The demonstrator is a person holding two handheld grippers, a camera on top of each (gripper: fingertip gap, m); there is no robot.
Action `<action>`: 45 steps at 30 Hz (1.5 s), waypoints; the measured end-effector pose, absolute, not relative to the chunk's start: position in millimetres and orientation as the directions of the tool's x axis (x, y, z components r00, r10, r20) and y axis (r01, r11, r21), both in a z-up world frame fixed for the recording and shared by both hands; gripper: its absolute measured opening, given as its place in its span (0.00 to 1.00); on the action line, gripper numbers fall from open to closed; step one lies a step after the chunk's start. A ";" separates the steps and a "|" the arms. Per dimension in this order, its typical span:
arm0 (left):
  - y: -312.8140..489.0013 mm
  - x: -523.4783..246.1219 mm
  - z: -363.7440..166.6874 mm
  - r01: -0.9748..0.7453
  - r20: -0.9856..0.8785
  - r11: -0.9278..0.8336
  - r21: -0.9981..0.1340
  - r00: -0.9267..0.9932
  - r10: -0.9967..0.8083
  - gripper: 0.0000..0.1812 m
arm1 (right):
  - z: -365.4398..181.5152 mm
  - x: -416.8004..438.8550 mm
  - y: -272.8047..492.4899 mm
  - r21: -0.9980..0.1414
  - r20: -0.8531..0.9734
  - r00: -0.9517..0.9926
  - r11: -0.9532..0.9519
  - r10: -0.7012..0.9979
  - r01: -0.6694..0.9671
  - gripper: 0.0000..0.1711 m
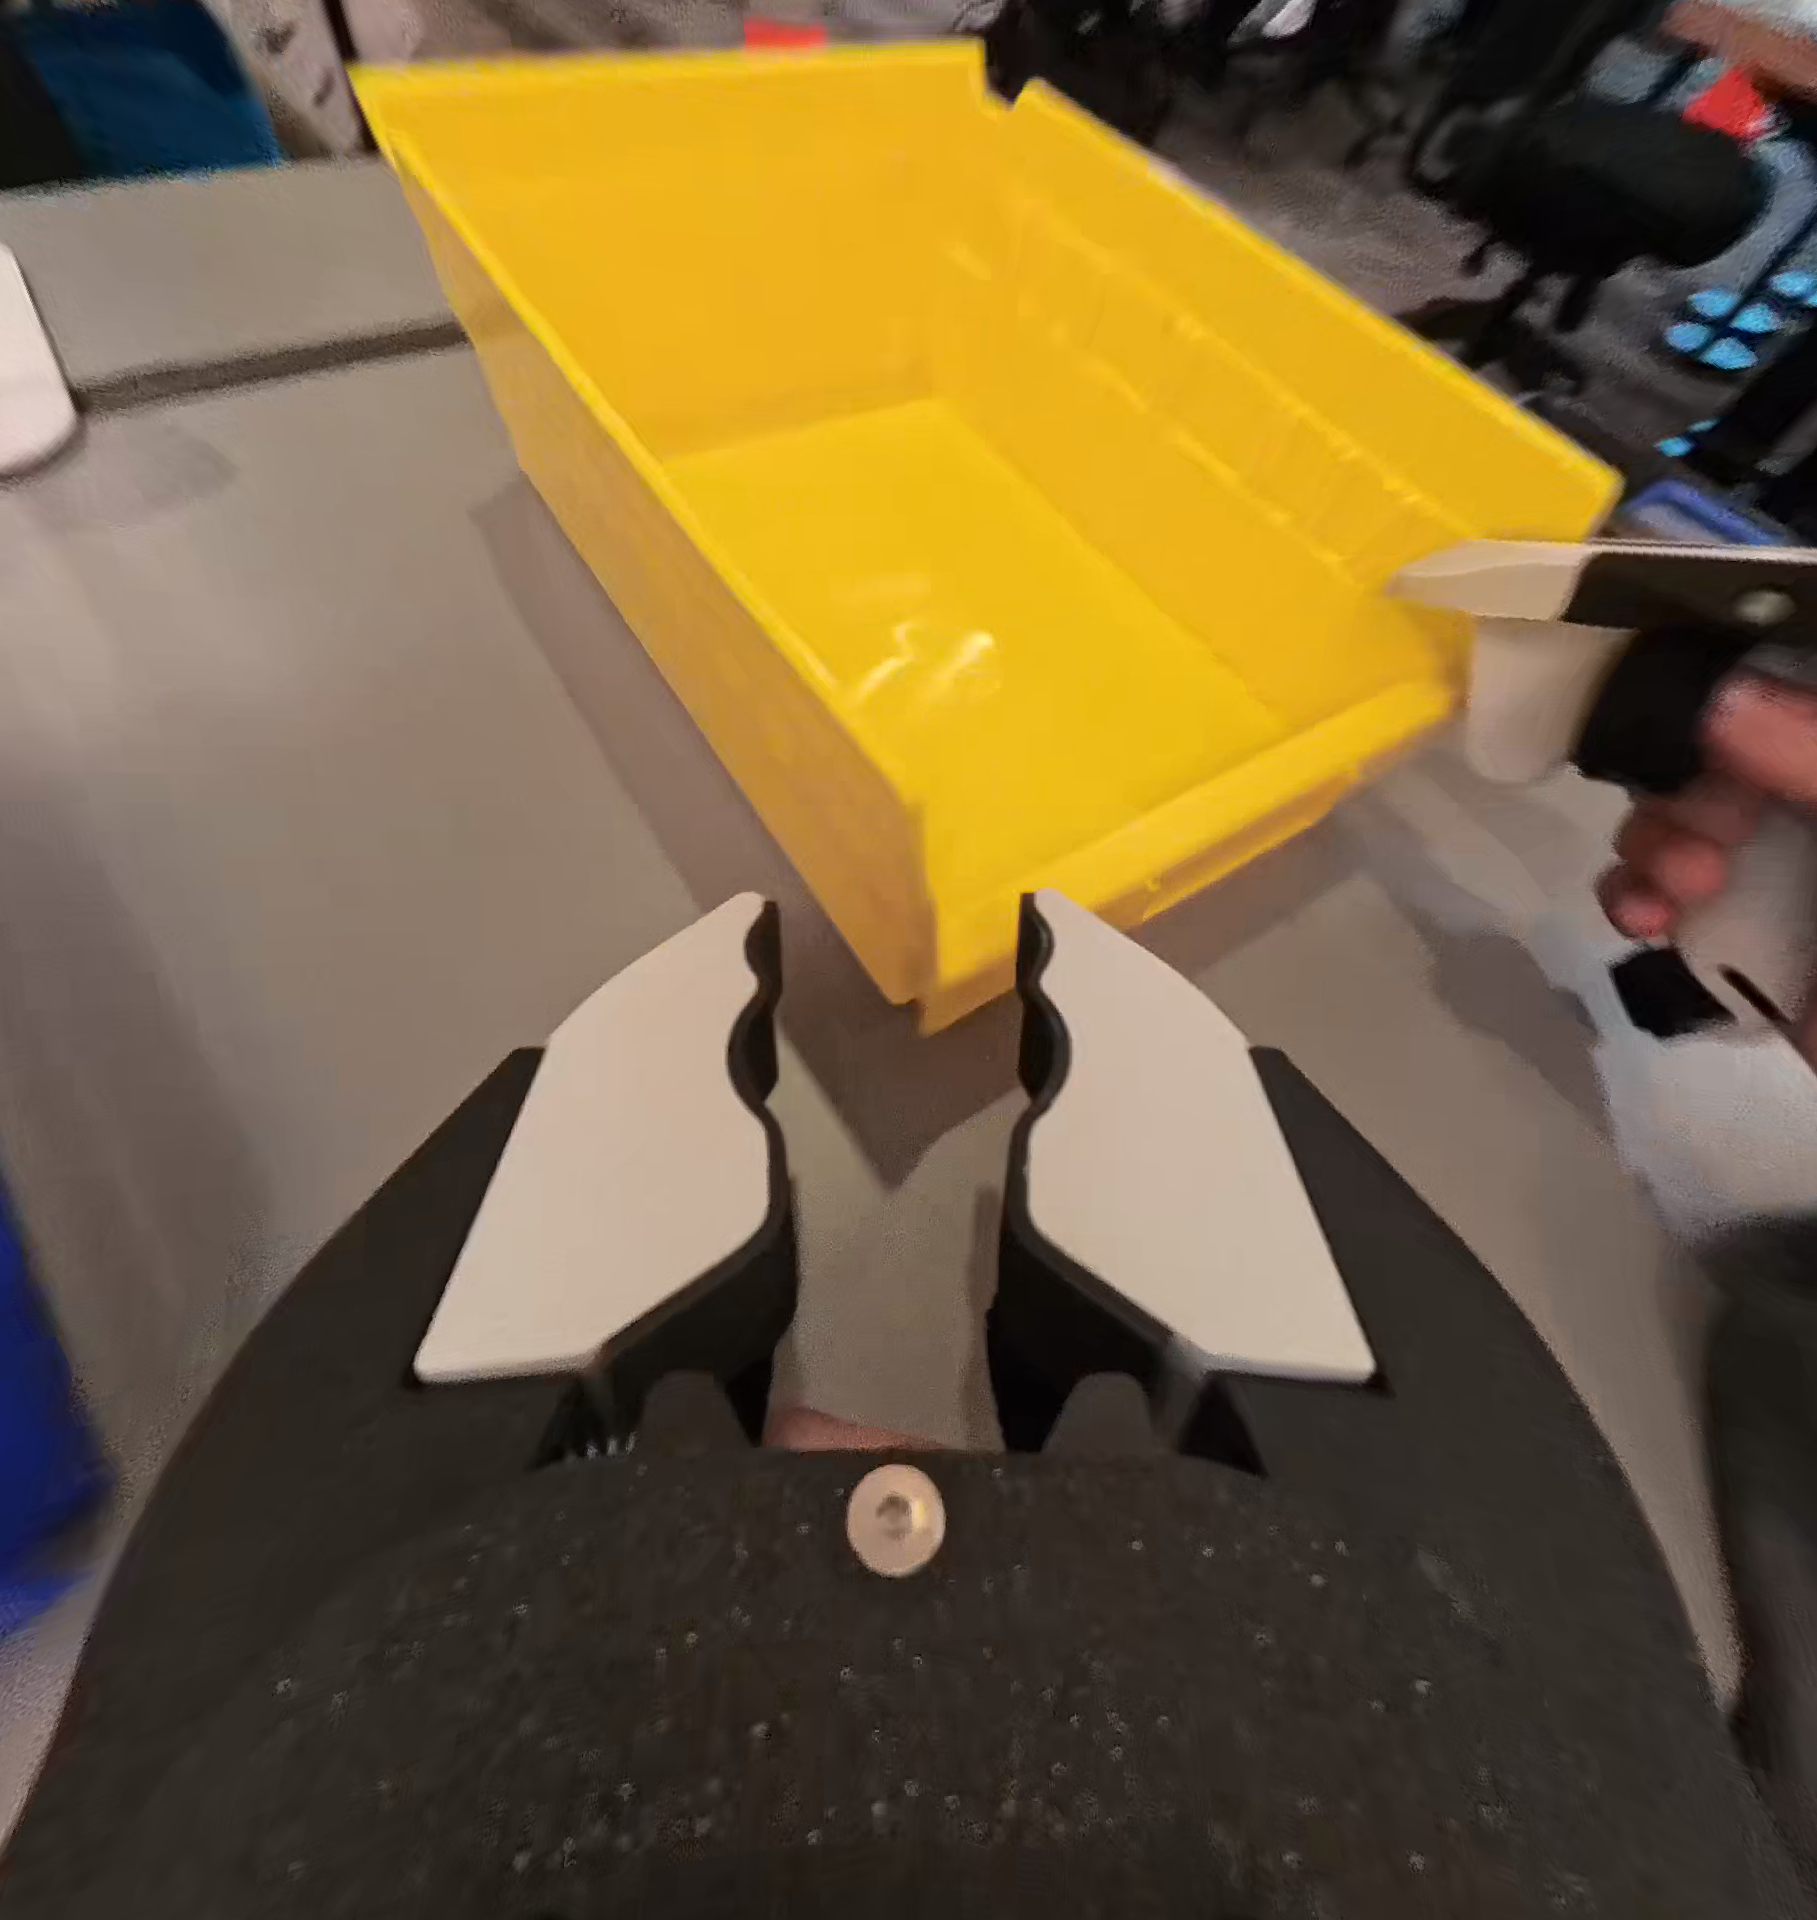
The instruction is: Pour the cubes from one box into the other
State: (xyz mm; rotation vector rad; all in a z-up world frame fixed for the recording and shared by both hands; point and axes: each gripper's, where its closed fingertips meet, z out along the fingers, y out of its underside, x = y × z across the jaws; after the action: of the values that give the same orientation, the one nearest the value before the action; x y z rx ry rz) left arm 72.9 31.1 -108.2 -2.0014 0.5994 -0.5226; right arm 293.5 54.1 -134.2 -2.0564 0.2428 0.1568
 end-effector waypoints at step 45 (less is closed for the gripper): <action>70.1 -523.5 -128.0 0.054 0.109 -0.458 -0.887 0.989 -0.095 0.02 | -126.1 -336.0 75.4 -0.904 0.016 0.953 -0.403 0.301 0.142 0.05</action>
State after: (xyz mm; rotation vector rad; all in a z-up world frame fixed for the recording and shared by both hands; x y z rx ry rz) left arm -523.5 70.1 -128.0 -2.0396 0.0283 -0.1715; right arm -336.0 75.4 -126.1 -1.9916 -0.3171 0.1788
